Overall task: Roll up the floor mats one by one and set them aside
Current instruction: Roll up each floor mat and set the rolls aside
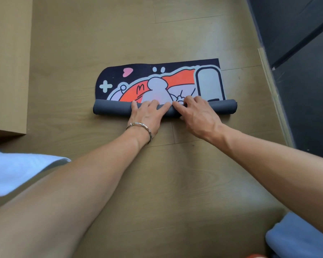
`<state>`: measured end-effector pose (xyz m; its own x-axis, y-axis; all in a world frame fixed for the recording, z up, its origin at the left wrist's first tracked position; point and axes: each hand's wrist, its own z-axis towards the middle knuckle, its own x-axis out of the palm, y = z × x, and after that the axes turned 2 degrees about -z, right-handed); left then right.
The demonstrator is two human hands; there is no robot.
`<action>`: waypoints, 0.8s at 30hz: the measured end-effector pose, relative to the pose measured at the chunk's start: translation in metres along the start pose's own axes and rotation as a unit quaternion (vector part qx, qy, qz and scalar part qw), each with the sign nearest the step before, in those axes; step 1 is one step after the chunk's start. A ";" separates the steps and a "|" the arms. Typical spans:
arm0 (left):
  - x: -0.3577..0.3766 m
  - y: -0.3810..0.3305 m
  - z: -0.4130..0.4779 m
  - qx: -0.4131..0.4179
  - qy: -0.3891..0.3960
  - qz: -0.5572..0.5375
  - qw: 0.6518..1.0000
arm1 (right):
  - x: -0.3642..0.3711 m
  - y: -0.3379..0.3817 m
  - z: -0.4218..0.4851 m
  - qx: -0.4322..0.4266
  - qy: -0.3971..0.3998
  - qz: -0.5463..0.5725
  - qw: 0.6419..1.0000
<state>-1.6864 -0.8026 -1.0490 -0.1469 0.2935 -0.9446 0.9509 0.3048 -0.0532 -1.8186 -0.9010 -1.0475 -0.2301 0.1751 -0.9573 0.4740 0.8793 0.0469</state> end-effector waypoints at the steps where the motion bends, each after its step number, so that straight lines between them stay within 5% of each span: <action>1: -0.002 -0.001 0.000 -0.002 0.005 0.004 1.000 | -0.002 0.000 0.003 0.003 0.008 -0.003 1.000; 16: 0.024 -0.040 -0.133 0.084 0.153 0.049 0.983 | 0.008 0.050 -0.114 -0.100 0.134 0.054 0.984; 24: 0.049 -0.035 -0.158 0.088 0.102 0.031 0.990 | 0.011 0.050 -0.102 -0.069 0.154 0.038 0.985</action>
<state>-1.7702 -0.6559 -1.0427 -0.1226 0.4894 -0.8634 0.9898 0.1238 -0.0704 -1.8843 -0.8096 -1.0269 -0.4557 0.3502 -0.8183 0.3845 0.9066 0.1739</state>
